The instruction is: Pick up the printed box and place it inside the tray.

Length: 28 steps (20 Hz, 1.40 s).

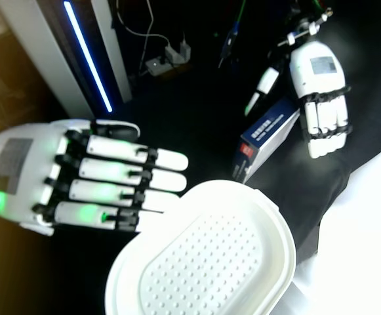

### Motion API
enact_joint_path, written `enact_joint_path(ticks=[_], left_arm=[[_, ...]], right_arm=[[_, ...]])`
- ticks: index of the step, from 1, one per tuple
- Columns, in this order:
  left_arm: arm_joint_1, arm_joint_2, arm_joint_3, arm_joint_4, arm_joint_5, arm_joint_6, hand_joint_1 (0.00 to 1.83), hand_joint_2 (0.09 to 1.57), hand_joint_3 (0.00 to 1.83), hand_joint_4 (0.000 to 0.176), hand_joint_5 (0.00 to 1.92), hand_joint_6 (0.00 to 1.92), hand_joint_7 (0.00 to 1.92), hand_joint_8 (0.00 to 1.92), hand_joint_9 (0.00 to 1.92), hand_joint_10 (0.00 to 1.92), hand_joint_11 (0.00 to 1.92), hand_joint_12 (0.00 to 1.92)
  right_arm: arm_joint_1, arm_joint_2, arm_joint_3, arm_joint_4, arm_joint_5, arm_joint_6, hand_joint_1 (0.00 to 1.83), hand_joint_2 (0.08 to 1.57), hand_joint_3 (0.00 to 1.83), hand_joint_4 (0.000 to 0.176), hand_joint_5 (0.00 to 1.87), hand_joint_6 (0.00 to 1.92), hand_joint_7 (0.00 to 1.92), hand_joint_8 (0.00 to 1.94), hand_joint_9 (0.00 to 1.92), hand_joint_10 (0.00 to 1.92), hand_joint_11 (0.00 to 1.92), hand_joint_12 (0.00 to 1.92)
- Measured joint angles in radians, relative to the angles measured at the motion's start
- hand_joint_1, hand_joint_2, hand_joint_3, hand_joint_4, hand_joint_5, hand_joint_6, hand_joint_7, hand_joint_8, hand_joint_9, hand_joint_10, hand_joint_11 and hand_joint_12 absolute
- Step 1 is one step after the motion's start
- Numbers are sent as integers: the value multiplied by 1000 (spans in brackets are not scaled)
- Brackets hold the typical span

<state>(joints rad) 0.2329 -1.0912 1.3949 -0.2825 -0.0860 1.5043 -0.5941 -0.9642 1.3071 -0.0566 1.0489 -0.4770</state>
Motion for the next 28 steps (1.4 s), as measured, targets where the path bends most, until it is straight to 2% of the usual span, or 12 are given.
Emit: enact_joint_path(ticks=[3, 4, 6, 10, 12, 16, 18, 19, 24, 25, 26, 28], left_arm=[[4, -2, 0, -2, -1, 6, 1260, 946, 2, 0, 791, 14, 953, 17, 1086, 28, 1024, 173], [4, -4, 0, -2, -2, 14, 1386, 965, 1, 0, 1067, 415, 1301, 148, 1422, 236, 1281, 176], [4, -10, -5, -7, -9, 20, 1406, 1011, 3, 0, 1087, 641, 1184, 495, 1288, 682, 1470, 92], [3, -11, -17, -6, -15, 42, 1403, 1012, 0, 0, 1121, 715, 1146, 547, 1286, 622, 1462, 71], [-12, -8, -24, -6, -11, 46, 1403, 1016, 1, 0, 1071, 756, 1159, 537, 1280, 662, 1453, 61], [-31, 43, -64, -37, -74, 47, 1398, 1049, 1, 0, 1041, 692, 1040, 797, 1175, 905, 1453, 63], [-32, 88, -101, -62, -132, 47, 1387, 1049, 1, 0, 990, 818, 1040, 801, 1228, 821, 1395, 38], [-36, 116, -123, -64, -164, 47, 1257, 1106, 0, 0, 964, 917, 995, 1016, 1168, 526, 1356, 21], [-39, 183, -181, -43, -312, -41, 1240, 1085, 0, 0, 1020, 855, 1075, 911, 1303, 141, 1334, 15], [-26, 184, -185, -12, -357, -95, 1471, 1050, 0, 0, 702, 388, 985, 840, 1155, 922, 1347, 31], [-10, 184, -188, 15, -392, -145, 1404, 1100, 0, 0, 767, 825, 984, 934, 1119, 1066, 1349, 40], [13, 184, -208, 32, -436, -179, 1270, 1130, 0, 0, 835, 989, 1053, 1052, 1136, 622, 1366, 78]], right_arm=[[0, -2, -2, 0, 0, 1, 652, 996, 0, 0, 406, 4, 319, 1, 244, 1, 0, 603], [0, -4, -2, 0, 0, 1, 641, 994, 0, 0, 410, 4, 327, 3, 263, 7, 0, 700], [0, -6, -2, -1, 0, 1, 610, 986, 0, 3, 411, 3, 353, 5, 276, 7, 0, 794], [0, -14, -2, -1, 0, 1, 608, 1044, 3, 7, 397, 0, 387, 1, 279, 2, 0, 625], [0, -14, -2, 0, 0, 1, 642, 1027, 0, 27, 401, 2, 382, 1, 287, 2, 0, 657], [0, -14, -3, -1, 0, 1, 659, 975, 0, 21, 400, 1, 377, 1, 278, 0, 0, 602], [0, -14, -3, -1, 0, 2, 674, 971, 0, 21, 393, 0, 367, 0, 297, 6, 0, 667], [0, -14, -3, -4, 0, 2, 684, 971, 0, 22, 386, 3, 356, 5, 298, 5, 0, 737], [0, -18, -3, -3, -1, 3, 762, 914, 0, 43, 373, 0, 395, 7, 346, 11, 0, 769], [0, -21, -3, -2, 1, 6, 838, 882, 0, 45, 346, 1, 385, 1, 336, 3, 0, 714], [0, -27, -3, -1, 1, 7, 826, 847, 0, 55, 319, 1, 373, 0, 331, 1, 0, 673], [0, -66, 11, 21, 11, 27, 812, 807, 0, 49, 272, 0, 365, 3, 335, 5, 0, 723]])
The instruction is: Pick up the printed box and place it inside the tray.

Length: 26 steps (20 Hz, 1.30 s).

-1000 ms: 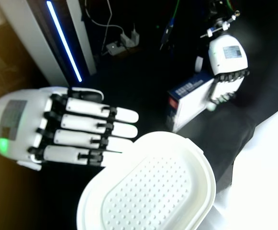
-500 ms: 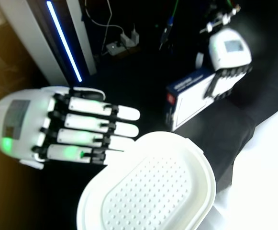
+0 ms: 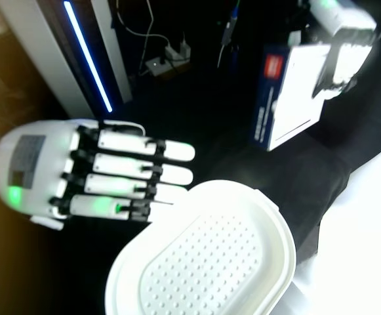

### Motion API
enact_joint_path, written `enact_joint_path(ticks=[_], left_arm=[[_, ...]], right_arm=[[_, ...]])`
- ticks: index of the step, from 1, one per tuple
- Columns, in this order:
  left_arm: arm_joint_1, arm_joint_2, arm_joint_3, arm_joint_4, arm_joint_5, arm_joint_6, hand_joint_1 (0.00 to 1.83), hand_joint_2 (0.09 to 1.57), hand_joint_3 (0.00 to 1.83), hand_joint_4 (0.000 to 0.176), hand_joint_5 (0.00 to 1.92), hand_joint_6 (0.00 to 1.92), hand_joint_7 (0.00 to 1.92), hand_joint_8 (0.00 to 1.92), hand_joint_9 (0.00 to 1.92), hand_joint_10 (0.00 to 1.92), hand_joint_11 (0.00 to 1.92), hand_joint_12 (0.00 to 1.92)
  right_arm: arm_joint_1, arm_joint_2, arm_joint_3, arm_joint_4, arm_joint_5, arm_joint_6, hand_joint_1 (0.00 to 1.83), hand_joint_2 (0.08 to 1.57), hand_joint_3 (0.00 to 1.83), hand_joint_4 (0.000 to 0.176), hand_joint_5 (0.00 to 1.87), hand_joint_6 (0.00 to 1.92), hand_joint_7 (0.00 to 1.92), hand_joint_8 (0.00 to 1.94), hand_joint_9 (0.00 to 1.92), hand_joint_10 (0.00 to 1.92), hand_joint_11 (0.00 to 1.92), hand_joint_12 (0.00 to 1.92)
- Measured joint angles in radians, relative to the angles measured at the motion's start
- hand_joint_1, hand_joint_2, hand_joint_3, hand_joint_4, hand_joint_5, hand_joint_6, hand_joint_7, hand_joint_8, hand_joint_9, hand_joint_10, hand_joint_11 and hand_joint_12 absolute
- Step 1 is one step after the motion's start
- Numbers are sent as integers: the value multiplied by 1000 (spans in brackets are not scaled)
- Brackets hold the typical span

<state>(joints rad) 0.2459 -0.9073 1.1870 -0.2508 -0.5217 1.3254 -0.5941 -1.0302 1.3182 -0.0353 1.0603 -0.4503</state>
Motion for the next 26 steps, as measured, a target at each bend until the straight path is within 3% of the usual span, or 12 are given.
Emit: enact_joint_path(ticks=[2, 3, 7, 9, 11, 12, 14, 16, 19, 21, 22, 26], left_arm=[[3, 0, -6, 14, -24, -2, 1267, 1120, 0, 0, 885, 923, 1047, 1079, 1148, 566, 1359, 93], [3, 0, -14, 19, -43, -2, 1259, 1135, 1, 0, 857, 970, 1017, 1130, 1152, 515, 1343, 117], [11, -1, -38, 56, -76, -3, 1267, 1122, 1, 0, 862, 952, 1064, 1049, 1255, 392, 1319, 235], [14, -12, -39, 68, -96, -2, 1267, 1123, 0, 0, 858, 968, 1064, 1044, 1268, 387, 1328, 252], [25, -24, -42, 87, -115, -15, 1253, 1126, 1, 0, 868, 987, 1042, 1058, 1263, 299, 1286, 338], [32, -32, -43, 89, -128, -26, 1362, 1088, 22, 0, 877, 891, 999, 974, 1148, 910, 1275, 370], [41, -51, -43, 95, -145, -34, 1252, 1162, 2, 0, 766, 1118, 989, 1149, 1076, 643, 1188, 505], [41, -57, -43, 100, -157, -35, 1258, 1145, 0, 0, 801, 1066, 1031, 1090, 1152, 544, 1165, 592], [54, -64, -42, 92, -187, -36, 1264, 1138, 0, 0, 838, 960, 1035, 1114, 1235, 526, 1188, 645], [76, -83, -42, 92, -206, -42, 1276, 1106, 2, 0, 881, 929, 1111, 964, 1296, 419, 1195, 583], [89, -95, -42, 94, -212, -43, 1281, 1092, 0, 0, 920, 883, 1141, 907, 1315, 358, 1199, 548], [120, -124, -34, 98, -266, -93, 1277, 1068, 0, 0, 1048, 698, 1143, 899, 1308, 211, 1171, 498]], right_arm=[[0, -26, 11, 10, 28, 18, 798, 786, 0, 35, 252, 2, 383, 6, 348, 8, 0, 788], [0, -46, 18, 25, 56, 29, 809, 788, 0, 65, 226, 0, 395, 4, 356, 6, 0, 726], [0, -102, 38, 73, 96, 33, 773, 790, 0, 13, 126, 0, 327, 1, 383, 8, 7, 1154], [0, -134, 58, 103, 108, 36, 823, 827, 13, 26, 132, 4, 315, 5, 373, 4, 0, 1236], [0, -161, 66, 130, 116, 36, 863, 924, 25, 6, 119, 1, 297, 0, 348, 1, 0, 1145], [2, -171, 68, 140, 117, 36, 858, 949, 29, 7, 106, 0, 290, 0, 344, 0, 0, 1139], [6, -179, 68, 148, 127, 37, 822, 935, 17, 19, 102, 1, 287, 0, 356, 5, 0, 1139], [6, -179, 68, 155, 135, 37, 875, 977, 15, 15, 111, 3, 285, 0, 355, 2, 0, 1098], [6, -181, 69, 173, 140, 37, 897, 932, 0, 50, 128, 3, 306, 4, 349, 1, 0, 1336], [6, -191, 71, 177, 149, 37, 794, 912, 0, 48, 67, 6, 178, 13, 202, 24, 0, 799], [6, -198, 70, 169, 151, 37, 777, 864, 0, 28, 54, 3, 132, 7, 160, 11, 0, 680], [6, -206, 69, 174, 166, 38, 731, 852, 2, 38, 38, 2, 170, 4, 208, 10, 0, 600]])
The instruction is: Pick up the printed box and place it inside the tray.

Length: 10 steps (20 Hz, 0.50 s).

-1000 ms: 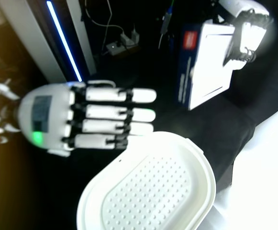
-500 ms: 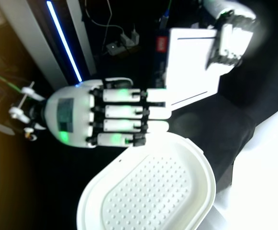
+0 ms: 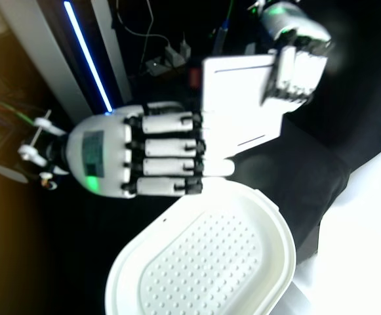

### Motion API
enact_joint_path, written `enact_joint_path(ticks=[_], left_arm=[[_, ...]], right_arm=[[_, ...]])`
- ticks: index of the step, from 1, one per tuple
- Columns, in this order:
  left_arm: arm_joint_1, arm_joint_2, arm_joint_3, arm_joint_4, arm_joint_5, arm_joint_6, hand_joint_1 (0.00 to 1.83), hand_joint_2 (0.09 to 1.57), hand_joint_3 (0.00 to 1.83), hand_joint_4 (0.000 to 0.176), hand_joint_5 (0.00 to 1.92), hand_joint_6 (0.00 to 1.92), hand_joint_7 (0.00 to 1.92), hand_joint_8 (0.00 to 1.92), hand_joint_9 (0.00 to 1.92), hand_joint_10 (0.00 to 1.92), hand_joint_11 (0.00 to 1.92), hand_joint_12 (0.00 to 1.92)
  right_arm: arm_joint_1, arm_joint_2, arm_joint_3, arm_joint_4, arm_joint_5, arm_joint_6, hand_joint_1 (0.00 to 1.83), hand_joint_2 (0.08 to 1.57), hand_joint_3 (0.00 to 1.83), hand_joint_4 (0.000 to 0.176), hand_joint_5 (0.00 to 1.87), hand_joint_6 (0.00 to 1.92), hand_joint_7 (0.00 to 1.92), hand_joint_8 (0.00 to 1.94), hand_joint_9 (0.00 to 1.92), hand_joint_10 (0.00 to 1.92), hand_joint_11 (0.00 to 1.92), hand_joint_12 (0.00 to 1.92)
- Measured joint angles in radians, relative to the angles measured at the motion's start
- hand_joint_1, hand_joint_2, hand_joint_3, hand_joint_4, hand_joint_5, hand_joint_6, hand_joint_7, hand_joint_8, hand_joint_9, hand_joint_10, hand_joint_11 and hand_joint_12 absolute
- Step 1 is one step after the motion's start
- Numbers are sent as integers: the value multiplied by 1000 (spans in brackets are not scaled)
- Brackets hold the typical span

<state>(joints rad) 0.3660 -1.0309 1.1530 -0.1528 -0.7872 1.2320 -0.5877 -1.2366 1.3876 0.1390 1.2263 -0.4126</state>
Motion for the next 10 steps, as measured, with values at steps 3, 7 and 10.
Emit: enact_joint_path(ticks=[3, 7, 10], left_arm=[[5, -9, 7, -11, -35, -7, 1275, 1060, 1, 0, 1071, 665, 1148, 884, 1317, 131, 1167, 456], [6, -37, 25, -8, -75, -44, 1301, 1021, 2, 0, 1167, 469, 1255, 715, 1422, 49, 1276, 335], [12, -49, 30, -12, -99, -55, 1300, 1027, 3, 0, 1135, 509, 1254, 720, 1444, 19, 1295, 283]], right_arm=[[21, -5, -1, -1, 1, 0, 724, 829, 0, 36, 44, 3, 214, 12, 213, 5, 4, 558], [39, -13, -15, -10, 19, 1, 777, 865, 3, 30, 58, 2, 202, 1, 226, 4, 0, 579], [39, -31, -15, 2, 35, 1, 832, 876, 0, 38, 105, 1, 207, 1, 255, 3, 0, 742]])
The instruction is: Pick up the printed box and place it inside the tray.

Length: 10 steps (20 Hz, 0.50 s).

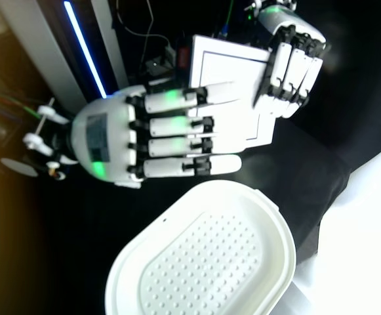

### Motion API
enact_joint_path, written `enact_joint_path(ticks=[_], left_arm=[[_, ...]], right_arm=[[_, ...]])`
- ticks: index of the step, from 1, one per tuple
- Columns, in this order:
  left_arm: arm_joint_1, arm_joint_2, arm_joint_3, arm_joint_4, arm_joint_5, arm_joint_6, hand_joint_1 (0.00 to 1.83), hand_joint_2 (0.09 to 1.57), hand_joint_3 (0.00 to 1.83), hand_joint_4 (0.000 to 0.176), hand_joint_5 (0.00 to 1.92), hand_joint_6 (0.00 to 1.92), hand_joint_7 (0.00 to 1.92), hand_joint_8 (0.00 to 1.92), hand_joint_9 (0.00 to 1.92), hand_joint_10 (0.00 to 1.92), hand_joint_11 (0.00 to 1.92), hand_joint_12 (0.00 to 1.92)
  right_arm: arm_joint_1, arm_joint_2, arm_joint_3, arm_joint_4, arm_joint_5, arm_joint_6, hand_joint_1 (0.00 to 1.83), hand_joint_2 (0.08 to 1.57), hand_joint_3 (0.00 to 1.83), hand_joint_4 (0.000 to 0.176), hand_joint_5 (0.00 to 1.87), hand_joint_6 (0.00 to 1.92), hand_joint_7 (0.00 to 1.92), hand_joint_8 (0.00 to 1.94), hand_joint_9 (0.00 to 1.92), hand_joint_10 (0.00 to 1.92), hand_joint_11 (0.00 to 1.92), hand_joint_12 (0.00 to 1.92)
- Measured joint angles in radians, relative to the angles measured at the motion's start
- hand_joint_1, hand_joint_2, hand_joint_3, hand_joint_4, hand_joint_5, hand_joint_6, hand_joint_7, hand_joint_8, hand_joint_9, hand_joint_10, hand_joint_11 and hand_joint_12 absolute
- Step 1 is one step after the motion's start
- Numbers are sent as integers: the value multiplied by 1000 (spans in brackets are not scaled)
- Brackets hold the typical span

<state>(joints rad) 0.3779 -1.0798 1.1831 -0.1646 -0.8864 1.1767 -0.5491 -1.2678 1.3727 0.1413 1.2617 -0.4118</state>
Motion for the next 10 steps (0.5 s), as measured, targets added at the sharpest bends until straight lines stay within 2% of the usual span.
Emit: enact_joint_path(ticks=[1, 2, 3, 4, 6, 7, 8, 9, 10], left_arm=[[4, -6, 0, -4, -10, -4, 1299, 1027, 2, 0, 1141, 515, 1250, 720, 1437, 15, 1289, 280], [7, -14, 2, -8, -17, -4, 1297, 1027, 1, 0, 1140, 525, 1254, 708, 1434, 13, 1285, 278], [8, -19, 3, -6, -17, -4, 1296, 1026, 1, 0, 1142, 528, 1256, 702, 1439, 15, 1292, 283], [8, -26, 7, -7, -20, -12, 1292, 1041, 1, 0, 1099, 594, 1221, 768, 1432, 9, 1282, 307], [8, -28, 10, -6, -31, -31, 1290, 1042, 0, 0, 1104, 589, 1215, 776, 1426, 5, 1267, 337], [9, -33, 17, -7, -43, -42, 1294, 1033, 0, 0, 1123, 558, 1236, 739, 1437, 7, 1273, 352], [13, -41, 26, -19, -61, -64, 1294, 1032, 0, 0, 1122, 559, 1243, 724, 1440, 7, 1276, 358], [15, -42, 28, -18, -64, -66, 1294, 1031, 0, 0, 1123, 562, 1246, 718, 1444, 9, 1280, 362], [16, -44, 29, -19, -64, -66, 1286, 1036, 1, 0, 1103, 620, 1237, 714, 1431, 3, 1262, 380]], right_arm=[[0, -5, 0, 1, 9, 0, 859, 882, 2, 35, 117, 5, 214, 5, 254, 1, 0, 751], [2, -8, 0, 0, 14, 0, 869, 878, 0, 24, 117, 3, 213, 3, 240, 0, 0, 741], [2, -10, 0, 0, 14, 0, 876, 871, 0, 3, 142, 8, 188, 2, 255, 5, 0, 670], [4, -13, 0, 1, 18, 0, 891, 861, 0, 0, 169, 16, 180, 0, 263, 7, 10, 663], [4, -20, -3, 15, 27, 0, 934, 894, 1, 0, 308, 7, 266, 4, 399, 22, 206, 705], [4, -24, -3, 24, 29, 0, 1047, 952, 1, 0, 458, 9, 485, 22, 682, 70, 583, 750], [4, -29, -3, 40, 39, 0, 1100, 959, 0, 0, 656, 11, 771, 37, 945, 104, 788, 683], [4, -30, -3, 39, 40, 0, 1143, 983, 0, 0, 788, 10, 954, 34, 1106, 117, 885, 712], [4, -31, -3, 39, 44, 0, 1264, 1022, 1, 0, 1050, 442, 1203, 548, 1309, 183, 993, 929]])
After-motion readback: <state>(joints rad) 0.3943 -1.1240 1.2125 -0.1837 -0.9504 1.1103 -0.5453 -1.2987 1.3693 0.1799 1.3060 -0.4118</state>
